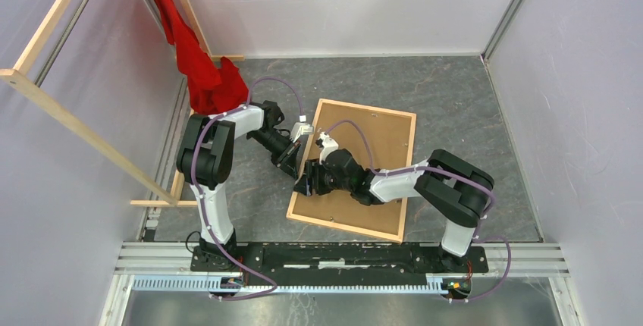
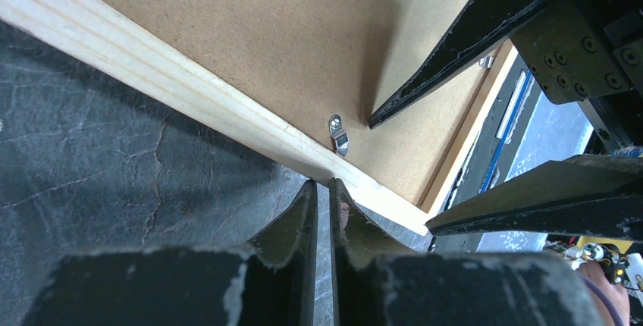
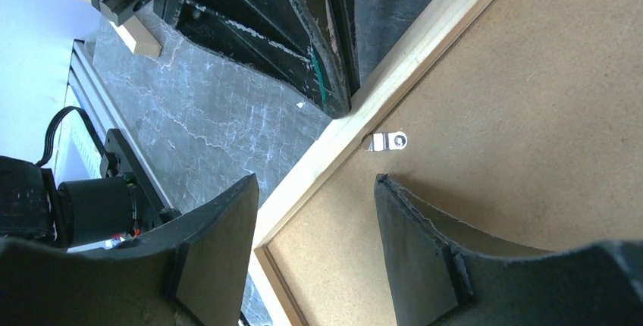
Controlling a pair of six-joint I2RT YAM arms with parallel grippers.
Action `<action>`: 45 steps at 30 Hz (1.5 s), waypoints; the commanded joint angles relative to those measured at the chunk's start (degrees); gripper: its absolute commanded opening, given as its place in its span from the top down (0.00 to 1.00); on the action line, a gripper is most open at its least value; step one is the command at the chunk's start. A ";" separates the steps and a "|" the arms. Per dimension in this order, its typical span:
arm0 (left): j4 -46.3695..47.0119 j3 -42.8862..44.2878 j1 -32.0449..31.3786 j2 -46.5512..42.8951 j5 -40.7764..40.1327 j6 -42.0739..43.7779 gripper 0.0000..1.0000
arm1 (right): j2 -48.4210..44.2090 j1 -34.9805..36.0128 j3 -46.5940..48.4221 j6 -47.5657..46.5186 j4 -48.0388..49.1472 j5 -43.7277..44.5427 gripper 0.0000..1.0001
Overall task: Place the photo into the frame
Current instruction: Install the photo frame at the center of the board.
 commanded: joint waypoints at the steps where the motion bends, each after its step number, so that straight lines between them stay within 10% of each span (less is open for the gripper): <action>1: 1.92 -0.91 -0.76 -0.47 -0.82 0.89 0.86 | 2.67 0.29 2.19 -0.07 -2.60 2.53 0.35; 45: 1.91 -1.59 -0.67 -0.85 -1.16 1.32 0.86 | 3.78 1.78 4.24 -0.20 -4.05 6.16 0.36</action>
